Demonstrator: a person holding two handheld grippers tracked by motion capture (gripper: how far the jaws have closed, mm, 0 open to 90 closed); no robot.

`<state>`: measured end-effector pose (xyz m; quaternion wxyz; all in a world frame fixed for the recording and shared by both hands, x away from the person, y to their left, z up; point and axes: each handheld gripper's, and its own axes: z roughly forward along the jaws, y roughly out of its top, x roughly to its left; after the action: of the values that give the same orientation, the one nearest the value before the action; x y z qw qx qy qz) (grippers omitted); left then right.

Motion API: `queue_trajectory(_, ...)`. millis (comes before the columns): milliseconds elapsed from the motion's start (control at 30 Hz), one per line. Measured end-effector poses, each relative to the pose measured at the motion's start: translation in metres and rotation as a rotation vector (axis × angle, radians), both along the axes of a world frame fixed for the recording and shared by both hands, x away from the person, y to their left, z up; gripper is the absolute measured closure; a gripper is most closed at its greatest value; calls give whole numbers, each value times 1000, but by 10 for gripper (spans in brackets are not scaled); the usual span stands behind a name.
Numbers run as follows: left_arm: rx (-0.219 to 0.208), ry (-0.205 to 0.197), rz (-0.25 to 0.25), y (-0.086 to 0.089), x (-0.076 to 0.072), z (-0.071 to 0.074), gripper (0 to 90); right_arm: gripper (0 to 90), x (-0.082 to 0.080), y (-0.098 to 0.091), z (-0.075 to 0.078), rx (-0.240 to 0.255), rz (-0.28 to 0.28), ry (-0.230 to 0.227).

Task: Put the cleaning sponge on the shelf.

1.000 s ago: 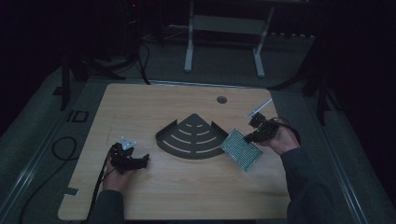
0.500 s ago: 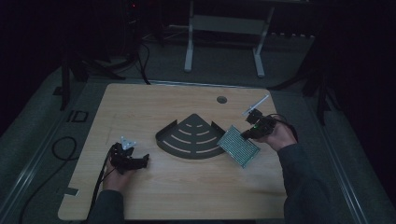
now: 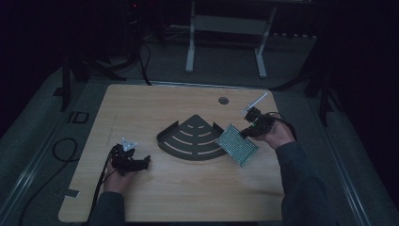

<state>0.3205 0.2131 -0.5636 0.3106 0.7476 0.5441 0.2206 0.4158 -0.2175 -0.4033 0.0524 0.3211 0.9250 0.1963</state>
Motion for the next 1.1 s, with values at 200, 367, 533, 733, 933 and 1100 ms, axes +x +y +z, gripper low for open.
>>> queue_trajectory(200, 0, 0, 0, 0, 0, 0, 105, 898, 2, 4, 2, 3, 1, -7)
queue_trajectory(367, 0, 0, 0, 0, 0, 0, 105, 898, 5, 5, 4, 11, -6, -8)
queue_trajectory(533, 0, 0, 0, 0, 0, 0, 105, 898, 7, 6, 6, 13, -10, -12)
queue_trajectory(733, 0, 0, 0, 0, 0, 0, 105, 898, 11, 11, 7, 12, -9, -14)
queue_trajectory(933, 1, 1, -1, 0, 0, 0, 105, 898, 14, 16, 8, 17, -6, -17)
queue_trajectory(1100, 1, 0, 0, 0, 0, 0, 105, 898, 17, 18, 9, 20, -9, -18)
